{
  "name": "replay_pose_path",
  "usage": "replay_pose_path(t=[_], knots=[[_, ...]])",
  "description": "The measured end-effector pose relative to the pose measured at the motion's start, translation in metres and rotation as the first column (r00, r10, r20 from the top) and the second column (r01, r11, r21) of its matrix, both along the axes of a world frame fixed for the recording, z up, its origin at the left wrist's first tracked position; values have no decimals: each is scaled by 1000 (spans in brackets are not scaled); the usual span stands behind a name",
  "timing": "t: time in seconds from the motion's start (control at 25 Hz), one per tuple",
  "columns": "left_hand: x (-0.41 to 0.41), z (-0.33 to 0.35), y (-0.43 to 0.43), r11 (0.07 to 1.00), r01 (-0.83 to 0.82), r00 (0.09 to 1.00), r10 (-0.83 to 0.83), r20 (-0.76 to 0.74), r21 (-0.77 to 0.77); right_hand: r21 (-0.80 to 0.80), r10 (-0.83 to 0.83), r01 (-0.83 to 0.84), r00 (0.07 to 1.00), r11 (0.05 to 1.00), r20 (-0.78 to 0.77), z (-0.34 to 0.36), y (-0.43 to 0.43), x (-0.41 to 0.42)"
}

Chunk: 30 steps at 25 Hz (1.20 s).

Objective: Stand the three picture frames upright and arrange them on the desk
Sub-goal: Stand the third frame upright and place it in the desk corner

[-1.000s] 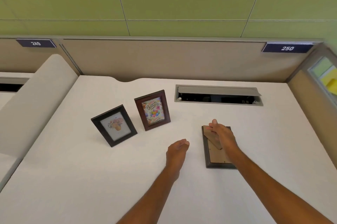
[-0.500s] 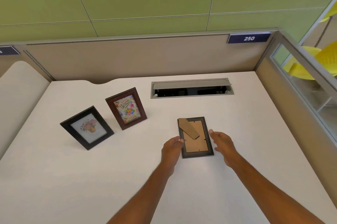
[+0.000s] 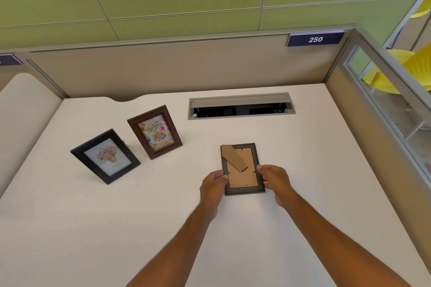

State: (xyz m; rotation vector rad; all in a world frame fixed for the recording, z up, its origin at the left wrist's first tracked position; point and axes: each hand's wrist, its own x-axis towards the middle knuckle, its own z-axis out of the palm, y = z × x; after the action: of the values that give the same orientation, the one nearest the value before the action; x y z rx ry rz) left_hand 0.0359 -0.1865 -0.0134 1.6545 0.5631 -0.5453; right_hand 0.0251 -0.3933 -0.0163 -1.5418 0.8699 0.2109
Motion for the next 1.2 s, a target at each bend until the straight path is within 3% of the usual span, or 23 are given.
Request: replay_pose_path(t=[0.2, 0.44, 0.92, 1.04, 1.2], knots=[[0, -2, 3, 999, -38, 999, 38, 28, -5, 116, -78, 78, 997, 990, -5, -9, -12, 2], [6, 3, 6, 999, -22, 996, 24, 91, -28, 142, -89, 91, 996, 986, -14, -5, -20, 11], [19, 16, 20, 978, -13, 981, 52, 186, -207, 307, -72, 74, 997, 949, -19, 17, -28, 21], [23, 22, 26, 994, 93, 950, -70, 304, -62, 362, -99, 106, 994, 926, -38, 24, -31, 24], [28, 22, 28, 896, 238, 743, -417, 524, 375, 397, -111, 118, 993, 910, -40, 33, -28, 28]])
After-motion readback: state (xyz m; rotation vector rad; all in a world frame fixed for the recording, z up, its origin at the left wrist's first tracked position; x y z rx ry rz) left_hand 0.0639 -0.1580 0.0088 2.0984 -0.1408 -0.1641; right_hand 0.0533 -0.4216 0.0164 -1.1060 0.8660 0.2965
